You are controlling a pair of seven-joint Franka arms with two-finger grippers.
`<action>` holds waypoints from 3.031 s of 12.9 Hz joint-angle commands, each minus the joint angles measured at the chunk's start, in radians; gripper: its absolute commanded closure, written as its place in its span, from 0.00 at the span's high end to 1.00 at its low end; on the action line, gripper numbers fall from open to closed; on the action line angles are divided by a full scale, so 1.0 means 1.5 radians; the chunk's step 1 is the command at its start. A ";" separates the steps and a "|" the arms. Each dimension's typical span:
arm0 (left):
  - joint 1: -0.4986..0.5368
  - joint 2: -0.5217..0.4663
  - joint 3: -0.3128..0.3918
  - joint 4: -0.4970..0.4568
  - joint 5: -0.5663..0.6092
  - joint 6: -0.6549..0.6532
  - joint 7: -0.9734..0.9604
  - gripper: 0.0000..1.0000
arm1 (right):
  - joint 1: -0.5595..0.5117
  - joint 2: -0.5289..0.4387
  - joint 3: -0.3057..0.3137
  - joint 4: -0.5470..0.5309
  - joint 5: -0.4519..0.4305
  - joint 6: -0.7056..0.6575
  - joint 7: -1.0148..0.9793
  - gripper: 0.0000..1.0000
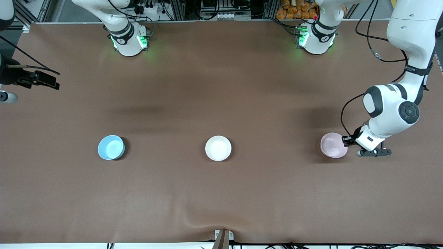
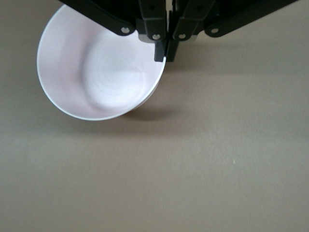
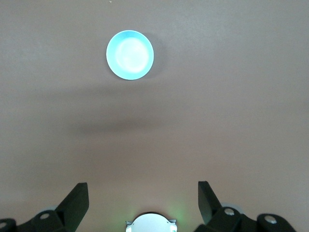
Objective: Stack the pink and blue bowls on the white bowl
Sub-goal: 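Carry the pink bowl with the left gripper onto the white bowl, then release the pink bowl while the right gripper grasps the blue bowl rim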
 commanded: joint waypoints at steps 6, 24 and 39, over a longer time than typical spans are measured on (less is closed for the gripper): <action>-0.056 0.007 -0.078 0.192 -0.033 -0.172 -0.219 0.00 | -0.008 0.055 0.005 0.011 0.013 0.020 -0.011 1.00; -0.461 0.240 -0.038 0.453 -0.025 -0.123 -0.712 0.00 | -0.040 0.270 0.005 -0.006 0.024 0.244 -0.011 1.00; -0.479 0.259 -0.020 0.445 -0.024 -0.096 -0.690 0.00 | -0.021 0.355 0.007 -0.190 0.045 0.631 -0.001 1.00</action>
